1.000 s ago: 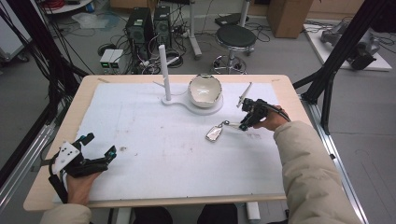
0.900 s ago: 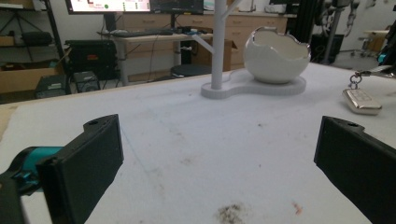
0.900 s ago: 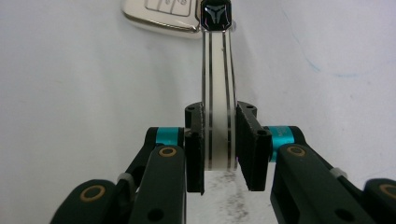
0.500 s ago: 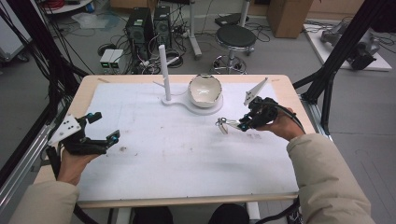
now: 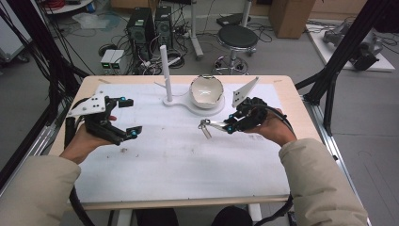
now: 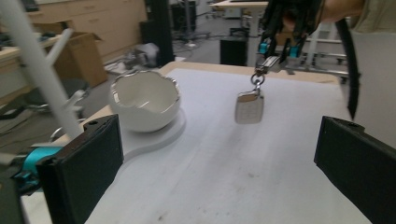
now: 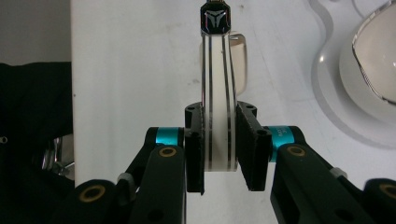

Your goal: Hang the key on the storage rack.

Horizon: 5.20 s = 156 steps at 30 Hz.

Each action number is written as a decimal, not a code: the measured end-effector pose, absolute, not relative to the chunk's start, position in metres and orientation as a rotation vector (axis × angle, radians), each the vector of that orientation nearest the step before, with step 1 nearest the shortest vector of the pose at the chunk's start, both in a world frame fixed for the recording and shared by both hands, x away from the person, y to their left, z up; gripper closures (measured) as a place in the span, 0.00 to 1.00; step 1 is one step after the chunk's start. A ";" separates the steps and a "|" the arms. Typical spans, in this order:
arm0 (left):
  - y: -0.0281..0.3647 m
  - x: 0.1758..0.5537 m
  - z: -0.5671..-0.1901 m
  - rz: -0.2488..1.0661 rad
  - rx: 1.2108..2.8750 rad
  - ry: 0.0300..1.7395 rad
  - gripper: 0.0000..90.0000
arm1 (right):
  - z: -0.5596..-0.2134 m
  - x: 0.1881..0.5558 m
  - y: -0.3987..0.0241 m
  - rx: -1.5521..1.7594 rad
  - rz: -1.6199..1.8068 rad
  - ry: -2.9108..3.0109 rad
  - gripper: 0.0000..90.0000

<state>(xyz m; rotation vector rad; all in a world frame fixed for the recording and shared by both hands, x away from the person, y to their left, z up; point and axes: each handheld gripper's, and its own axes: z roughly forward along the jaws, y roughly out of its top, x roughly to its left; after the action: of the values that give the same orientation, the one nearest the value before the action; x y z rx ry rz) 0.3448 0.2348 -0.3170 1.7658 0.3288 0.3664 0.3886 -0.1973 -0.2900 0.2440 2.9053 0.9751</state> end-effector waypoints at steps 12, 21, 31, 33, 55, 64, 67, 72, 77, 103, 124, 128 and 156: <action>0.173 0.366 -0.297 0.252 1.927 0.186 0.02 | -0.289 0.381 -0.174 0.173 0.978 2.924 0.83; 0.126 0.370 -0.307 0.155 2.030 0.127 0.02 | -0.293 0.379 -0.165 0.135 0.955 2.952 0.83; 0.095 0.367 -0.318 0.099 2.138 0.061 0.03 | -0.299 0.379 -0.155 0.103 0.947 2.981 0.83; 0.092 0.367 -0.320 0.086 2.150 0.058 0.03 | -0.299 0.377 -0.154 0.107 0.943 2.983 0.83; 0.069 0.364 -0.331 0.064 2.298 -0.033 0.42 | -0.303 0.373 -0.147 0.052 0.886 3.018 0.83; 0.067 0.362 -0.330 0.124 2.343 -0.053 0.82 | -0.304 0.371 -0.144 0.022 0.881 3.020 0.83; 0.068 0.361 -0.330 0.113 2.340 -0.041 0.82 | -0.304 0.371 -0.144 0.013 0.872 3.020 0.83; 0.068 0.360 -0.329 0.120 2.345 -0.040 0.82 | -0.306 0.372 -0.143 0.007 0.887 3.021 0.83; 0.068 0.360 -0.327 0.126 2.337 -0.021 0.82 | -0.308 0.373 -0.146 0.050 0.963 3.008 0.45; 0.153 0.412 -0.296 0.161 2.026 0.384 0.82 | -0.350 0.323 -0.279 0.581 1.587 2.223 0.01; 0.197 0.464 -0.316 0.124 1.894 0.688 0.82 | -0.422 0.298 -0.322 0.766 1.662 1.903 0.01; 0.201 0.469 -0.320 0.116 1.888 0.722 0.82 | -0.426 0.297 -0.322 0.762 1.666 1.886 0.01; 0.214 0.491 -0.343 0.129 1.855 0.904 0.82 | -0.449 0.307 -0.324 0.829 1.729 1.844 0.01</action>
<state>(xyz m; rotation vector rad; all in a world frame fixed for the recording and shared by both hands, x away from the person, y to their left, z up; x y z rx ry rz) 0.4914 0.2140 -0.3431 1.8548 0.9044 0.1289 0.3066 -0.3236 -0.4494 0.8290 1.8440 1.7293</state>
